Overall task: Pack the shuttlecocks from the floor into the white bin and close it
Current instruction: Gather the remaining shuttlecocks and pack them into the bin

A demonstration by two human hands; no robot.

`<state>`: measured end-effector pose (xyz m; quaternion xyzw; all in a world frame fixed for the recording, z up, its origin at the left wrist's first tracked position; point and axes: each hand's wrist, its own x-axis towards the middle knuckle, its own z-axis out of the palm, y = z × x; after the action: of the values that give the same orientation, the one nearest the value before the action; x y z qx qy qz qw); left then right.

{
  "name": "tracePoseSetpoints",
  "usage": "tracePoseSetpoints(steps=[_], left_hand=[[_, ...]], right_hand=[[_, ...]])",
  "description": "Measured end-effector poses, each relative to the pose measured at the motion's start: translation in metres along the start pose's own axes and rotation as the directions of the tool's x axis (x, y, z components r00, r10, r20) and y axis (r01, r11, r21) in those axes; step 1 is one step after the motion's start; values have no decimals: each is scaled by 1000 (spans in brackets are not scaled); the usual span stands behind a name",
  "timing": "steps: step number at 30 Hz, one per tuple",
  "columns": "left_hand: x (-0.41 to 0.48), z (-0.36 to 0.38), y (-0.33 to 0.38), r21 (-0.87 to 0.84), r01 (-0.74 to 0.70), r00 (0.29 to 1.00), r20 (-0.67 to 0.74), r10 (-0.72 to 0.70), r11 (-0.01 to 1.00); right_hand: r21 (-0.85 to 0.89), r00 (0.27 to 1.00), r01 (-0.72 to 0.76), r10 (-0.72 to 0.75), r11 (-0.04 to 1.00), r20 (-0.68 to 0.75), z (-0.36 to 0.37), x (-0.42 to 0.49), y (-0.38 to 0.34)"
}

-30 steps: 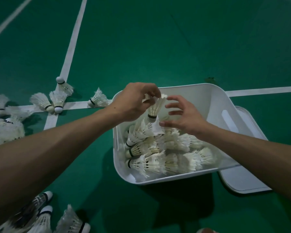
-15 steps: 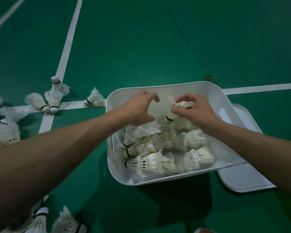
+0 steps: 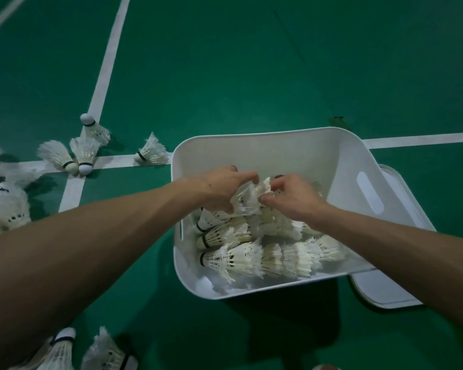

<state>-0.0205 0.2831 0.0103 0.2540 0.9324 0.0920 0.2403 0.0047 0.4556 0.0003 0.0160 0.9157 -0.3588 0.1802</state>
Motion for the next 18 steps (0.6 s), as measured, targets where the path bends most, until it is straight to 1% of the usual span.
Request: tracePoseSetpoints(steps=[1, 2, 3, 4, 6, 8, 10, 15, 18], left_hand=[[1, 0, 0, 4, -10, 1000, 3, 10, 1000], [2, 1, -1, 12, -17, 1000, 6, 17, 1000], [3, 1, -2, 19, -21, 1000, 8, 21, 1000], [4, 1, -3, 21, -20, 1000, 11, 20, 1000], [6, 1, -4, 10, -9, 1000, 15, 9, 1000], [8, 1, -5, -1, -2, 1000, 11, 2, 1000], [9, 1, -6, -6, 7, 1000, 6, -7, 1000], [12, 0, -7, -29, 22, 1000, -6, -22, 999], [11, 0, -7, -30, 25, 1000, 0, -25, 999]], right_hand=[[-39, 999, 7, -8, 999, -33, -1, 0, 1], [-40, 998, 2, -4, 999, -61, -2, 1, 3], [-4, 997, -11, 11, 1000, -75, -3, 2, 4], [54, 997, -23, 26, 998, -68, -3, 2, 6], [184, 999, -43, 45, 982, -6, -3, 2, 10], [238, 997, -62, 53, 969, 47, 0, 3, 13], [255, 996, -79, 65, 964, 59, 3, 6, 14], [215, 994, -74, 55, 974, 92, 1, 10, 12], [89, 995, -45, 37, 995, 97, -7, 10, 11]])
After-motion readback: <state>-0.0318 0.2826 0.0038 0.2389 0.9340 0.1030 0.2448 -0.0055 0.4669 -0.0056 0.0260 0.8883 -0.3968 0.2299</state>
